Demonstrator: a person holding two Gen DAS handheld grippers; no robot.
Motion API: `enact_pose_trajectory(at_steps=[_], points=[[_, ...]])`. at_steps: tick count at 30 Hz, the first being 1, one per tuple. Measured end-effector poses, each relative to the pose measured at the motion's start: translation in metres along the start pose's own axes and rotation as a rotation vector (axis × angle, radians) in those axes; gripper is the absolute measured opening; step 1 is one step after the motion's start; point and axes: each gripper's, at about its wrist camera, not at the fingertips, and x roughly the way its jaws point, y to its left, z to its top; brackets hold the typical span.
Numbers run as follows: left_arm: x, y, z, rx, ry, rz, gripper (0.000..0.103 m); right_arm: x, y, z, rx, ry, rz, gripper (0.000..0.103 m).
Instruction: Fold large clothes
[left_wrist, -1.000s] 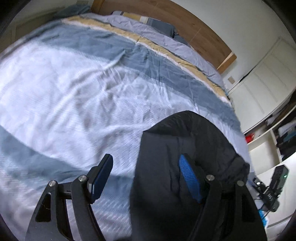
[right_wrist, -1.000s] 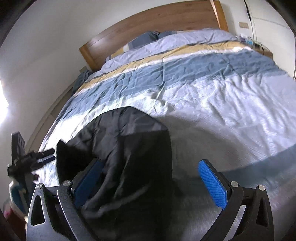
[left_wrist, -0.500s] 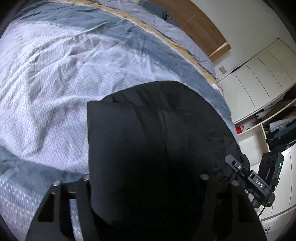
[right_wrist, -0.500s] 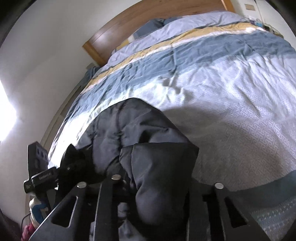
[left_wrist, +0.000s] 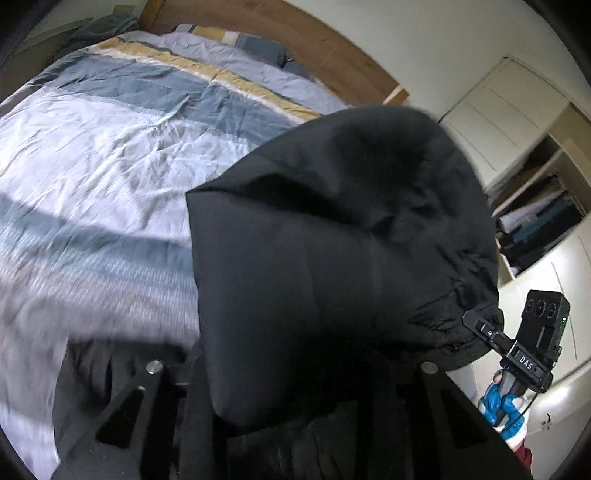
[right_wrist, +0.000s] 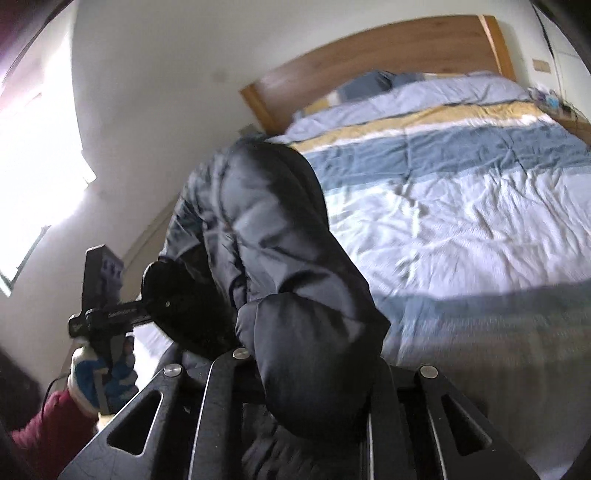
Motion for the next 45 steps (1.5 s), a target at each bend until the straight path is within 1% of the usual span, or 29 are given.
enact_pose_trajectory(at_steps=[4, 6, 9, 14, 16, 17, 21, 24, 26, 27, 29, 31, 33, 36, 40, 44, 45], points=[[-0.046, -0.010, -0.053, 0.061, -0.007, -0.014, 0.027, -0.054, 0.029, -0.052, -0.035, -0.009, 0.031, 0.020], [-0.063, -0.014, -0.080, 0.089, -0.006, -0.012, 0.027, -0.072, 0.039, -0.078, -0.042, -0.005, 0.043, 0.020], [-0.078, -0.015, -0.118, 0.108, 0.000, -0.014, 0.027, -0.087, 0.046, -0.113, -0.029, 0.007, 0.054, 0.021], [-0.088, -0.010, -0.171, 0.145, 0.003, 0.002, 0.029, -0.099, 0.046, -0.164, 0.010, 0.015, 0.060, 0.024], [-0.087, -0.007, -0.189, 0.153, 0.003, 0.012, 0.029, -0.098, 0.044, -0.180, 0.009, 0.024, 0.043, 0.026], [-0.085, -0.004, -0.200, 0.156, 0.008, 0.024, 0.031, -0.095, 0.042, -0.188, 0.012, 0.035, 0.033, 0.028], [-0.085, 0.004, -0.222, 0.126, 0.001, 0.024, 0.036, -0.081, 0.033, -0.220, 0.016, 0.085, -0.006, 0.030], [-0.094, 0.005, -0.229, 0.100, -0.014, 0.017, 0.041, -0.078, 0.029, -0.223, 0.005, 0.091, -0.004, 0.035], [-0.102, 0.003, -0.233, 0.100, -0.017, 0.028, 0.043, -0.082, 0.032, -0.223, -0.020, 0.089, -0.009, 0.042], [-0.104, 0.002, -0.237, 0.100, -0.016, 0.034, 0.044, -0.084, 0.035, -0.222, -0.037, 0.090, -0.014, 0.044], [-0.117, 0.005, -0.245, 0.099, -0.016, 0.049, 0.046, -0.085, 0.041, -0.225, -0.071, 0.098, -0.018, 0.060], [-0.125, 0.003, -0.251, 0.099, -0.014, 0.073, 0.047, -0.089, 0.048, -0.230, -0.102, 0.107, -0.027, 0.066], [-0.131, -0.001, -0.256, 0.108, -0.014, 0.099, 0.050, -0.093, 0.052, -0.234, -0.133, 0.118, -0.041, 0.068], [-0.143, -0.007, -0.265, 0.124, -0.013, 0.129, 0.058, -0.099, 0.052, -0.240, -0.139, 0.121, -0.051, 0.071], [-0.157, -0.001, -0.285, 0.118, 0.020, 0.172, 0.059, -0.108, 0.049, -0.248, -0.130, 0.119, -0.074, 0.074], [-0.172, 0.021, -0.313, 0.060, 0.067, 0.170, 0.059, -0.116, 0.051, -0.263, -0.125, 0.134, -0.094, 0.075], [-0.177, 0.020, -0.322, 0.056, 0.071, 0.174, 0.059, -0.118, 0.051, -0.268, -0.123, 0.141, -0.100, 0.075]])
